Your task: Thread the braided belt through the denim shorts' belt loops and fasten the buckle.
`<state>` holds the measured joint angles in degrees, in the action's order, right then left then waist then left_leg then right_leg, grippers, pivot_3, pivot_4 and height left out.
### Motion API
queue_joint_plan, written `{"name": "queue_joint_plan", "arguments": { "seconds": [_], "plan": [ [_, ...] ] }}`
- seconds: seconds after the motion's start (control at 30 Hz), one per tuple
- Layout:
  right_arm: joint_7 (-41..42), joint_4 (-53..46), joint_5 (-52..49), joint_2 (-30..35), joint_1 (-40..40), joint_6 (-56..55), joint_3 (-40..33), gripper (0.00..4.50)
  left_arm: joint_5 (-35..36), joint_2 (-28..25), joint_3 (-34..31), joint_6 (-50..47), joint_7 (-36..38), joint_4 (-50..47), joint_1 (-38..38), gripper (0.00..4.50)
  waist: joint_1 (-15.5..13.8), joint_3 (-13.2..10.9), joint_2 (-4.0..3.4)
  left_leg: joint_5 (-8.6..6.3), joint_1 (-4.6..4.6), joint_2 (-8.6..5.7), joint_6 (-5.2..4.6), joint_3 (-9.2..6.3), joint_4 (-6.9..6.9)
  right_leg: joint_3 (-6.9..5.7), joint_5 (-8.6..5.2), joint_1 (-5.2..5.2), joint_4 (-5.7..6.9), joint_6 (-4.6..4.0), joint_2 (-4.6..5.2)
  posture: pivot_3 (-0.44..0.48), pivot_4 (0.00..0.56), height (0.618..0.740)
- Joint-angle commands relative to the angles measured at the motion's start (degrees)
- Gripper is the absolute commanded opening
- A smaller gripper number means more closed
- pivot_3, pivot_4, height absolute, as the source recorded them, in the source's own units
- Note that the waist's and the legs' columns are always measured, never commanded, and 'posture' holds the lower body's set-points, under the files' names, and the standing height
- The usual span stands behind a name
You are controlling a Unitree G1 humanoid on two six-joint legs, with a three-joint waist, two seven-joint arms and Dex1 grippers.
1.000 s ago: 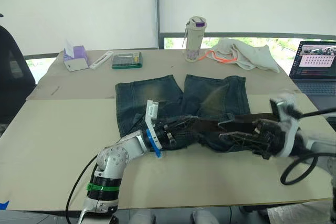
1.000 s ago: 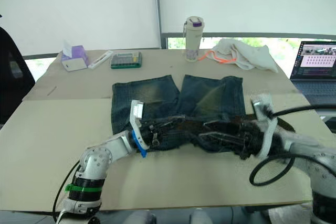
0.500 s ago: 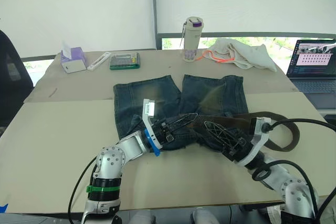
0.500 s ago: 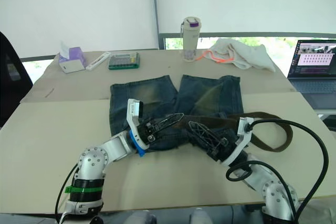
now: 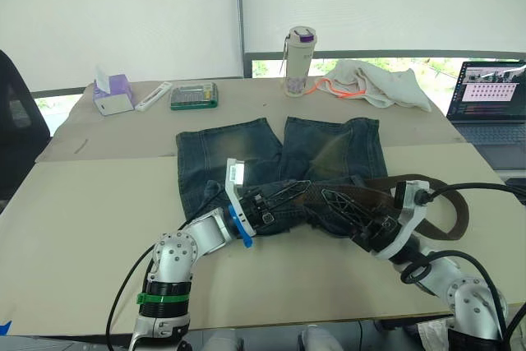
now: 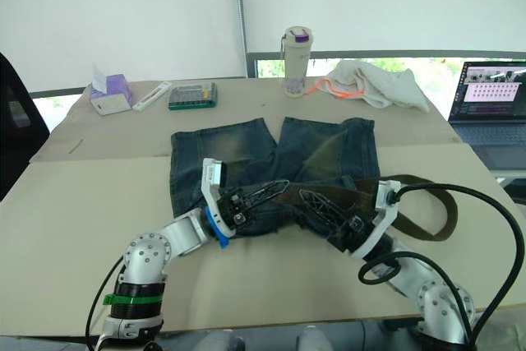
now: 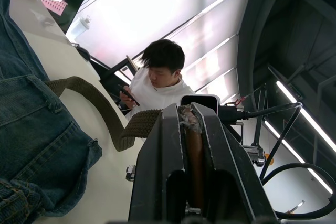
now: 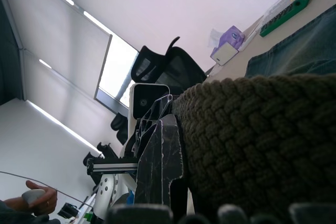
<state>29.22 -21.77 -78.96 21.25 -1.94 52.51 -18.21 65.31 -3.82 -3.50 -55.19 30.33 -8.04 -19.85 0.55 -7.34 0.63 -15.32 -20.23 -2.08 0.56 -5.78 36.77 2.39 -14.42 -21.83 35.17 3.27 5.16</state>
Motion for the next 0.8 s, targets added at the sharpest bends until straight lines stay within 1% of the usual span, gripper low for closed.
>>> {"name": "queue_joint_plan", "arguments": {
  "seconds": [0.03, 0.13, 0.2, 0.27, 0.33, 0.4, 0.57, 0.63, 0.7, 0.8],
  "plan": [
    [-0.93, 0.74, -2.78, 2.64, -1.58, -1.33, -3.22, 0.0, -2.77, -1.23, 0.3, 2.7, 1.39, -0.69, 0.39, 1.4, 0.03, 0.0, 0.0, 0.0, 0.0, 0.0, 0.0, 0.0, 0.0, 0.01, 0.0, 0.0, 0.0, 0.0, 0.0, 0.0, 0.15, 0.74],
    [-3.86, 5.01, -4.28, 7.49, -3.78, -1.02, -7.59, 0.0, -12.21, -5.54, 5.52, 8.33, 5.14, -3.42, 1.09, 2.49, 0.05, 0.0, 0.0, 0.0, 0.0, -0.01, 0.0, 0.04, 0.0, 0.02, 0.0, 0.0, -0.01, 0.0, 0.0, 0.0, 0.15, 0.74],
    [-5.68, 9.29, -3.92, 10.94, -4.76, -0.05, -9.63, 0.0, -17.27, -8.56, 8.75, 12.35, 8.38, -5.23, 1.79, 3.11, -0.01, 0.0, -0.01, 0.0, 0.0, -0.03, 0.0, 0.05, -0.01, 0.03, 0.0, 0.01, -0.04, -0.01, 0.01, 0.0, 0.15, 0.74],
    [-5.68, 14.77, -0.52, 15.45, -6.11, 1.18, -10.19, 0.0, -23.71, -11.23, 11.49, 18.41, 10.41, -6.59, 2.31, 3.11, -0.18, 0.0, -0.01, 0.0, -0.01, -0.02, 0.0, 0.05, -0.04, 0.02, 0.0, 0.03, -0.1, -0.01, 0.01, 0.0, 0.15, 0.74],
    [-4.74, 21.65, 3.36, 20.45, -8.64, 2.71, -9.1, 0.0, -29.39, -13.49, 13.37, 24.12, 11.69, -7.61, 2.69, 3.11, -0.31, -0.01, -0.01, 0.0, -0.02, -0.03, 0.0, 0.13, -0.04, 0.04, 0.01, 0.04, -0.12, -0.02, 0.05, 0.0, 0.15, 0.74],
    [-2.92, 26.17, 5.54, 23.25, -11.23, 3.87, -7.96, 0.0, -32.28, -14.52, 14.08, 27.25, 12.28, -8.15, 2.81, 3.11, -0.43, 0.0, -0.04, 0.0, -0.01, -0.02, 0.0, 0.2, -0.04, 0.09, 0.02, 0.05, -0.14, -0.03, 0.06, 0.0, 0.15, 0.74],
    [-0.17, 37.37, 12.78, 25.99, -18.32, 5.65, -5.45, 0.0, -37.36, -17.64, 15.05, 31.41, 14.22, -10.08, 2.35, 3.11, -0.11, -0.01, -0.05, -0.01, -0.03, 0.03, -0.03, 0.21, -0.06, 0.09, 0.02, 0.06, -0.14, -0.03, 0.02, 0.0, 0.15, 0.74],
    [2.21, 39.43, 15.34, 26.75, -19.76, 6.09, -4.24, 0.0, -38.59, -18.47, 15.09, 32.12, 14.48, -10.37, 2.12, 3.11, -0.12, -0.01, -0.05, -0.01, -0.03, 0.03, -0.03, 0.21, -0.06, 0.07, 0.02, 0.06, -0.14, -0.02, 0.01, 0.0, 0.15, 0.74],
    [3.92, 41.93, 16.92, 26.94, -21.89, 6.95, -3.9, 0.0, -38.69, -19.82, 14.81, 30.42, 14.6, -10.85, 1.92, 3.11, -0.13, -0.02, -0.05, -0.01, -0.03, 0.03, -0.03, 0.21, -0.05, 0.07, 0.02, 0.07, -0.14, -0.01, 0.02, 0.0, 0.15, 0.74],
    [5.47, 45.88, 21.63, 27.2, -24.63, 6.06, -2.25, 0.0, -40.64, -21.63, 14.7, 31.9, 15.31, -11.1, 1.39, 3.11, 0.02, -0.03, -0.07, -0.01, -0.03, 0.02, -0.04, 0.21, -0.04, 0.07, 0.03, 0.08, -0.13, 0.02, 0.03, 0.0, 0.15, 0.74]
  ]
}}
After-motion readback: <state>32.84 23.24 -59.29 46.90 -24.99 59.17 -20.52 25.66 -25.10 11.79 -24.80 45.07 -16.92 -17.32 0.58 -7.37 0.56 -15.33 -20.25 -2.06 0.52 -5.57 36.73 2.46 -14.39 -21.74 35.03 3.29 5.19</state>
